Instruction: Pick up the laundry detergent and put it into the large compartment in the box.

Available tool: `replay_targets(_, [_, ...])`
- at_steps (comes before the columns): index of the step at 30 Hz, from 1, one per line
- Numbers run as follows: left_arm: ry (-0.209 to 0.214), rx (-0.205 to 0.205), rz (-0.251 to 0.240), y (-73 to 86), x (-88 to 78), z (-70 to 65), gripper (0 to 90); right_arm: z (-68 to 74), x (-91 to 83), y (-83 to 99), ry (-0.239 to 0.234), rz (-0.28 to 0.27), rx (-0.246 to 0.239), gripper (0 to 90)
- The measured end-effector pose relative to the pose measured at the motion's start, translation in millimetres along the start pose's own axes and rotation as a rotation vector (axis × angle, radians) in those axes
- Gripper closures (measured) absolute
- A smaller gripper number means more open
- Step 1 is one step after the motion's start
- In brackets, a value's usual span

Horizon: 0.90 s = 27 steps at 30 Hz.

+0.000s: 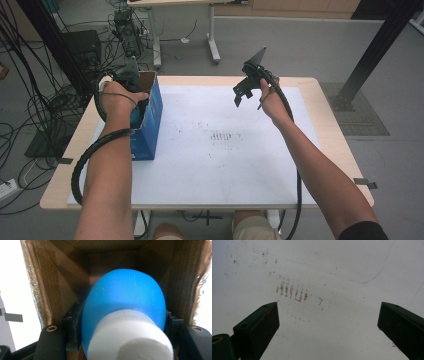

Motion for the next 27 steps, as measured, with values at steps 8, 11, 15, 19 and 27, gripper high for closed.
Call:
replay_targets(8, [0.002,0.001,-0.005,0.6,0.2,0.5,35.5,1.6,1.1,-0.3,0.003,0.004,-0.003,3.8])
replay_targets(11, [0.002,0.001,-0.007,0.8,0.3,0.7,35.4,2.0,1.0,-0.2,0.002,0.002,-0.001,3.9])
replay_targets(15, [0.004,0.001,-0.008,1.1,0.4,0.9,35.4,2.4,1.1,-0.4,0.002,0.003,-0.004,3.8])
replay_targets(19, [0.004,0.001,-0.01,1.3,0.4,0.9,35.3,3.3,1.1,-0.5,0.004,0.005,-0.002,3.8])
replay_targets(27, [0.004,0.001,-0.012,1.6,0.5,0.7,35.3,3.2,0.7,0.0,0.002,0.0,-0.003,3.8])
Point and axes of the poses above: each handheld gripper's, and its own axes: x roughly forward along the jaws, y roughly out of its underside, z roughly to its left, the point moved 8 cm from there along x, roughly forward along the jaws, and after that the axes turned 7 degrees about x, right-handed, at the moved point
